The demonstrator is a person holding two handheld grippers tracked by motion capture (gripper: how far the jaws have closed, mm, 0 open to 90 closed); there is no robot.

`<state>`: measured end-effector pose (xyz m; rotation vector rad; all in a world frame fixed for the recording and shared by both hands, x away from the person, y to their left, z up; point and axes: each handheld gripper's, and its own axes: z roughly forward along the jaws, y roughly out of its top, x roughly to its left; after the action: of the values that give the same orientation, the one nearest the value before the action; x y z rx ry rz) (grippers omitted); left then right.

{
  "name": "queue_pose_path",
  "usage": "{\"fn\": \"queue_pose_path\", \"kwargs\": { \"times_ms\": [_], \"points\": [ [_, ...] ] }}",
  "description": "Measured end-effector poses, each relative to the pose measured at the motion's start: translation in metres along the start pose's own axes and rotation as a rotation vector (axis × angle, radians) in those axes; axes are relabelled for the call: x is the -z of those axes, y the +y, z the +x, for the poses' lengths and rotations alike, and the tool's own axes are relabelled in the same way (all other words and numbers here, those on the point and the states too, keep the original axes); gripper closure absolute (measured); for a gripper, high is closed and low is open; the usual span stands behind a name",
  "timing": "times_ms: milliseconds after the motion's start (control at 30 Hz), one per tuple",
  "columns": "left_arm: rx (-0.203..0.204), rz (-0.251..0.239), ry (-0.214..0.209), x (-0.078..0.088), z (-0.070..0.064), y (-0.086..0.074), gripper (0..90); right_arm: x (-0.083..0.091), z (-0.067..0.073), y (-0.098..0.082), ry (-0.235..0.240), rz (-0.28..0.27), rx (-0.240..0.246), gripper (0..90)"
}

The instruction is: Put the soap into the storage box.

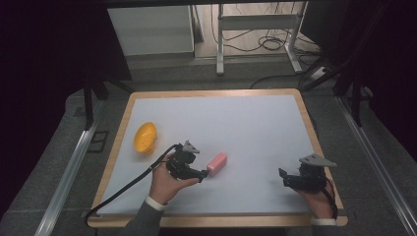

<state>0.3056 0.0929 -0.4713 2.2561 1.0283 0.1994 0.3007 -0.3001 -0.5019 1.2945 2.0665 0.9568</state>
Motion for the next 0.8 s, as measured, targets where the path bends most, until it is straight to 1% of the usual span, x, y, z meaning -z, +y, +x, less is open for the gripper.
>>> {"fn": "queue_pose_path", "kwargs": {
  "times_ms": [67, 100, 133, 200, 300, 333, 367, 433, 600, 667, 733, 767, 800],
  "points": [
    [-0.001, 0.006, -0.005, -0.003, 0.000, 0.000, 28.0, 0.000, 0.000, 0.000, 0.000, 0.001, 0.000, 9.0],
    [0.005, 0.000, -0.006, -0.004, -0.001, 0.001, 28.0, -0.001, 0.000, 0.000, -0.002, 0.001, -0.001, 8.9],
    [0.005, 0.001, 0.007, -0.005, -0.002, 0.001, 28.0, -0.001, 0.000, 0.000, -0.001, 0.003, 0.000, 8.9],
    [-0.013, 0.016, 0.028, -0.008, -0.006, 0.001, 28.2, -0.001, 0.000, 0.000, -0.001, 0.004, 0.001, 8.9],
    [-0.030, 0.024, 0.014, -0.014, -0.014, 0.005, 28.0, -0.001, 0.000, 0.000, -0.001, 0.006, 0.002, 8.9],
    [-0.030, 0.024, 0.014, -0.014, -0.014, 0.005, 28.0, -0.001, 0.000, -0.001, -0.002, 0.006, 0.002, 8.9],
    [-0.017, 0.020, -0.004, -0.017, -0.013, 0.007, 28.1, -0.001, 0.000, -0.001, 0.000, 0.005, 0.002, 8.9],
    [-0.012, 0.027, 0.004, -0.020, -0.011, 0.008, 28.4, -0.001, 0.000, -0.001, 0.001, 0.005, 0.003, 8.9],
    [-0.013, 0.050, -0.005, -0.027, -0.011, 0.008, 29.9, -0.002, -0.001, -0.001, 0.002, 0.005, 0.001, 8.9],
    [-0.032, 0.064, 0.008, -0.027, -0.013, 0.010, 29.9, -0.002, 0.000, -0.001, 0.001, 0.006, 0.001, 8.9],
    [-0.047, 0.056, -0.002, -0.026, -0.017, 0.014, 29.7, -0.002, 0.000, -0.001, 0.002, 0.007, -0.001, 8.9],
    [-0.047, 0.056, -0.002, -0.026, -0.017, 0.014, 29.8, -0.002, 0.000, -0.001, 0.002, 0.007, -0.001, 8.9],
    [-0.041, 0.052, -0.014, -0.027, -0.016, 0.018, 29.8, -0.002, 0.000, -0.001, 0.002, 0.008, 0.001, 8.9]
  ]
}}
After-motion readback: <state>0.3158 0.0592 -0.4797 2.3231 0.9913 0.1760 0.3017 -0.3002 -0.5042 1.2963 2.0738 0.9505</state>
